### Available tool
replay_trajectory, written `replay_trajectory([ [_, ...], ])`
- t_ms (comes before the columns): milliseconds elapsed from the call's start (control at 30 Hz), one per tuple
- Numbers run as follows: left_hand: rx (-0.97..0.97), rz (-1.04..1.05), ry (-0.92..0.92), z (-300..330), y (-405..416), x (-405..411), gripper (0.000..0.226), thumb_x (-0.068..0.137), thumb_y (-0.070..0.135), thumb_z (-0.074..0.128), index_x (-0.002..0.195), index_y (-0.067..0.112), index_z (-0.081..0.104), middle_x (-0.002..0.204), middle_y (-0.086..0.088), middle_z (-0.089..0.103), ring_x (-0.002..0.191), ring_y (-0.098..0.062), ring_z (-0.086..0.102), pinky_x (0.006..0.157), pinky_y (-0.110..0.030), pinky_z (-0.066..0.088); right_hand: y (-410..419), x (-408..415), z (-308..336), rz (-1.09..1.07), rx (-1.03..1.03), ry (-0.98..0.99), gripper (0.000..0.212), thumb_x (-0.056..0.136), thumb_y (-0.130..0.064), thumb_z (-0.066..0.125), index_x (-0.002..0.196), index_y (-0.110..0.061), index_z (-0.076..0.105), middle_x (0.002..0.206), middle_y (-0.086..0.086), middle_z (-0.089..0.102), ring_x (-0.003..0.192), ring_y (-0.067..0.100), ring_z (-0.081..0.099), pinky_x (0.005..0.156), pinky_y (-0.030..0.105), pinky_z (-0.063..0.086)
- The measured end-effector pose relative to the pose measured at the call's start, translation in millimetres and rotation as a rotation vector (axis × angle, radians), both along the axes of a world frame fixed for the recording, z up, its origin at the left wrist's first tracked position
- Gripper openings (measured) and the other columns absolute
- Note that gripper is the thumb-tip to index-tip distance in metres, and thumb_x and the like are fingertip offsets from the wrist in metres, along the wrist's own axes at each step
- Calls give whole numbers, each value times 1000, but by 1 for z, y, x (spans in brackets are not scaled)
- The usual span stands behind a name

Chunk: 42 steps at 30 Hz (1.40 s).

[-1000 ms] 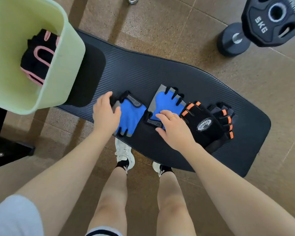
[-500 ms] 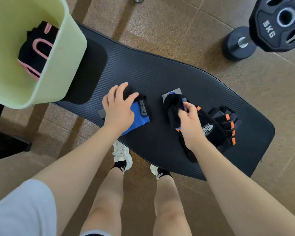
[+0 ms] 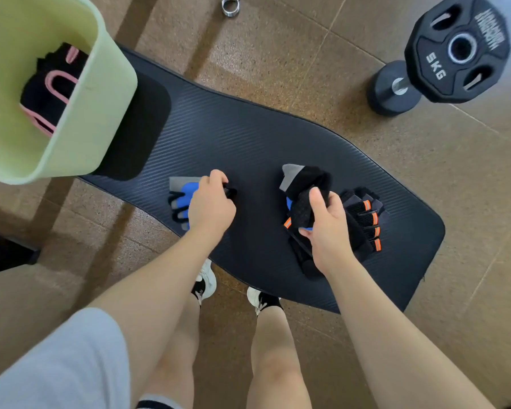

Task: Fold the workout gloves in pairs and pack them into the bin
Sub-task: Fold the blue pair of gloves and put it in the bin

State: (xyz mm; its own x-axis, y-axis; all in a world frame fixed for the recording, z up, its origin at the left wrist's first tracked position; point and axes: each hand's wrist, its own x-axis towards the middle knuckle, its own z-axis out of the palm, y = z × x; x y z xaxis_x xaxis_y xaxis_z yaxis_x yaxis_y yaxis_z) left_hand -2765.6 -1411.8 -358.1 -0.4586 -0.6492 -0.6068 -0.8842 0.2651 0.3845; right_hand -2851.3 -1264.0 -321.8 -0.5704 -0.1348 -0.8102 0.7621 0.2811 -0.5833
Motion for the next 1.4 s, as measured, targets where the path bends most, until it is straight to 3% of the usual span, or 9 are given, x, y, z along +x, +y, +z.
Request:
replay_trajectory([
  [233,556,551,393,68,-19,27,35,71,-4,40,80,24,59,81,-1,60,81,-19,54,67,-29,46,12,4,36,227,107,138,16,91,-16,44,95,-5,55,93,7,60,90,22,55,80,36,45],
  [400,504,542,334,102,-13,31,34,77,-2,37,79,25,58,78,-1,57,77,-18,51,57,-27,40,19,-2,72,279,190,194,56,90,-2,37,133,-38,37,96,-12,53,75,8,51,66,24,43],
  [533,486,445,347,124,-9,30,44,78,-4,33,94,26,60,92,-3,59,82,-17,51,61,-27,42,22,-1,98,426,305,346,38,83,-9,55,115,-28,55,103,-11,55,105,16,55,90,26,40],
  [700,440,297,320,139,-11,31,45,76,-8,32,83,28,58,86,0,59,81,-17,50,62,-28,42,24,-6,126,554,341,346,53,84,-10,48,130,-35,47,104,-11,52,90,11,48,90,30,43],
  [867,345,123,267,143,-10,35,27,75,6,55,81,33,56,88,9,62,94,-20,57,83,-35,46,25,-5,123,654,353,392,35,82,-13,54,113,-30,55,94,-10,58,86,13,54,81,33,49],
  [1000,240,20,176,145,-6,29,11,74,23,69,84,23,63,87,5,66,91,-17,60,79,-29,44,24,-1,114,608,399,386,20,82,-34,61,98,-23,58,92,-6,66,90,18,59,80,38,50],
  [1233,332,553,138,145,-1,21,21,72,41,68,76,21,63,96,-7,69,94,-29,63,88,-48,53,17,10,105,413,353,112,24,80,-5,49,97,-20,55,95,7,60,82,21,54,76,36,49],
  [1333,314,552,103,142,7,16,26,72,42,65,72,17,63,93,-10,69,91,-31,64,84,-52,54,9,19,103,314,319,105,7,82,-17,56,87,-14,60,87,9,64,75,19,54,74,38,50],
  [1400,277,477,105,142,16,12,28,75,40,63,75,12,67,88,-10,71,88,-30,65,84,-50,53,6,21,101,321,352,174,20,83,-30,60,78,-10,60,76,5,61,70,18,51,67,34,44],
])
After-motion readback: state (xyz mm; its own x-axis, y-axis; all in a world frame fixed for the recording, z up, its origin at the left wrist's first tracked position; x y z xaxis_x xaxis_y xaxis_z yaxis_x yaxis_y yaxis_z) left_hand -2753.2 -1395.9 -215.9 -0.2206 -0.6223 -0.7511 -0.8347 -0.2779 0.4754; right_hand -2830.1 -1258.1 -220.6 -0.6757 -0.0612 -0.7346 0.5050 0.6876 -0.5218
